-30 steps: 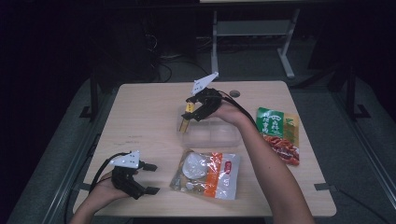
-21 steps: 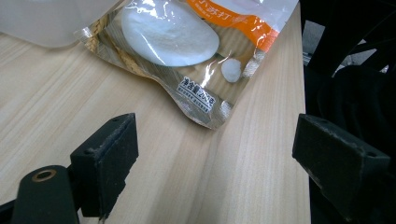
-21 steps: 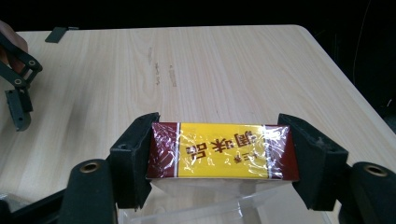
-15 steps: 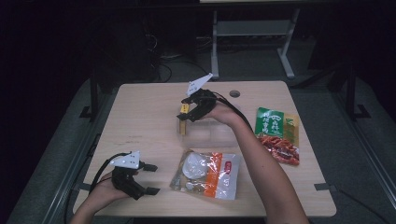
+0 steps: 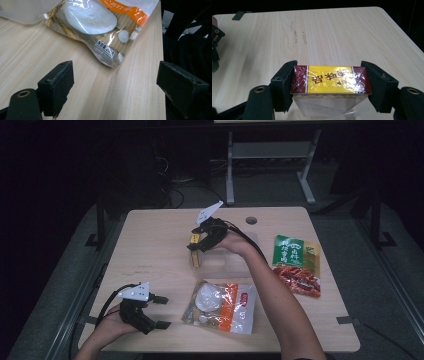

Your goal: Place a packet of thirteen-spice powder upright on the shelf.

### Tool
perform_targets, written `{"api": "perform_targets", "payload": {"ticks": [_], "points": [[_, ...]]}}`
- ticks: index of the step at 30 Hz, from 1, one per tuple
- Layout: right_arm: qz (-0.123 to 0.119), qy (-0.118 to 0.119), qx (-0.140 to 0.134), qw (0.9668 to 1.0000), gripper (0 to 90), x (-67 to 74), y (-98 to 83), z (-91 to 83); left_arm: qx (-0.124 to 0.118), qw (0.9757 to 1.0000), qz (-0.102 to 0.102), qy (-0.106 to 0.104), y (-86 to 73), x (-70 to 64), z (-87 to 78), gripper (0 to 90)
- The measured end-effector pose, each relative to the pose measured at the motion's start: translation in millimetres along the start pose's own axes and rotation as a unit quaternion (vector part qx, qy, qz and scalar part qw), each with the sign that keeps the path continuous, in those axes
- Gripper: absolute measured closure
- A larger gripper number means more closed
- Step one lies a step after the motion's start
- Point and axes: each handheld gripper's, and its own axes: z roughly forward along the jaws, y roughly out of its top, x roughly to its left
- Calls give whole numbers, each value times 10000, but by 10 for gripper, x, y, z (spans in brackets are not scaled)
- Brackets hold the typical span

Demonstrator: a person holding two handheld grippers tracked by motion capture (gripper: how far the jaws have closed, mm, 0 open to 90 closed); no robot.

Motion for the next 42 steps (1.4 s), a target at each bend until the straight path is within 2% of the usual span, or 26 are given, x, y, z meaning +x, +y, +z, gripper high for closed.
{"api": "perform_targets", "payload": {"ticks": [2,4,9,13,14,19,22,25,29,31,32,34,36,42], "points": [[41,37,6,10000,312,6,-5,15,1,10000,-1,-6,-1,0,-1,138],[-56,19,97,9999,310,-6,-23,46,4,10000,4,-12,0,1,-4,138],[-62,41,156,9998,303,-10,-38,95,9,10000,5,-7,-4,2,-1,138],[-19,61,218,9997,280,-18,-56,122,23,10000,8,-14,-8,6,-3,138],[124,70,205,9997,275,-15,-55,112,12,10000,-3,-9,-8,6,-4,138],[172,51,160,9997,246,-24,-48,64,8,10000,-25,47,-14,15,-2,138],[292,-40,171,9994,217,-11,-29,-57,36,9997,-79,247,-12,35,-21,137],[296,-107,143,9994,203,3,-34,-120,3,9993,-93,355,-7,48,-37,133],[306,-265,90,9991,194,29,-88,-278,-101,9988,-282,391,2,53,-53,131],[359,-284,25,9989,193,48,-121,-347,-109,9985,-249,479,0,50,-52,131],[427,-316,-55,9986,190,83,-163,-422,-122,9985,-265,460,-3,47,-46,133],[408,-341,-77,9986,189,98,-189,-463,-69,9987,-168,468,-8,41,-32,133],[442,-382,-139,9982,183,145,-243,-543,-60,9988,-154,468,-14,35,-14,133],[470,-602,-42,9971,184,285,-394,-719,-41,9986,-139,513,-6,16,14,132]]}}
